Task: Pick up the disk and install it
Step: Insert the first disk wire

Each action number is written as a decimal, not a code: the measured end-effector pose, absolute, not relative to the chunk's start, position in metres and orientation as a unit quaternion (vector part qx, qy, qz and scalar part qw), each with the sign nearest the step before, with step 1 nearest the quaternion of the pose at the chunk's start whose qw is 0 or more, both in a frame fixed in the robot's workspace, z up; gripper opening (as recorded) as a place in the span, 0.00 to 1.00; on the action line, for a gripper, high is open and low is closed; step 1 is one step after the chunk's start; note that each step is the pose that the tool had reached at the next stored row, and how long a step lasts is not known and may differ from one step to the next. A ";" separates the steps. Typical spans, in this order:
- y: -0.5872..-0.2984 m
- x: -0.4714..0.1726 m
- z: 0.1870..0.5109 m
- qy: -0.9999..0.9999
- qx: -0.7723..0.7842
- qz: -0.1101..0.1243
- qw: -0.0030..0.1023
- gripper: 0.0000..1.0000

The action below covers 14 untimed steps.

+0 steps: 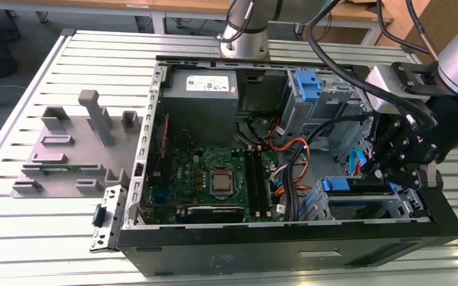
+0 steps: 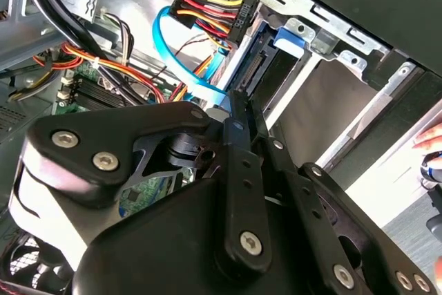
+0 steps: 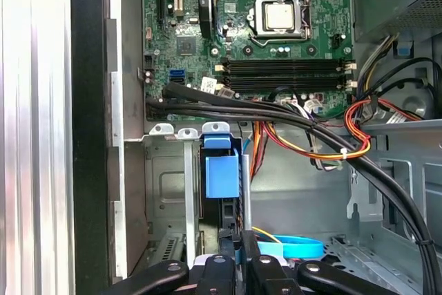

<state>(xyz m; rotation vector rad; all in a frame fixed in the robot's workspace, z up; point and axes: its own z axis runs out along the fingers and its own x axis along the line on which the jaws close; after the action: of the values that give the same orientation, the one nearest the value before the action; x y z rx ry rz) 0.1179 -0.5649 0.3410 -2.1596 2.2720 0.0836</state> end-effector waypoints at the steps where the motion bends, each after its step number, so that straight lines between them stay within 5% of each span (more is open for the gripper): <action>1: -0.565 0.118 0.341 0.725 -0.689 0.027 0.003 0.16; 14: -0.565 0.118 0.337 0.725 -0.689 0.027 0.003 0.16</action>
<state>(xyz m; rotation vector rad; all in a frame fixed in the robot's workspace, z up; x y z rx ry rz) 0.1179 -0.5649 0.3368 -2.1594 2.2717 0.0840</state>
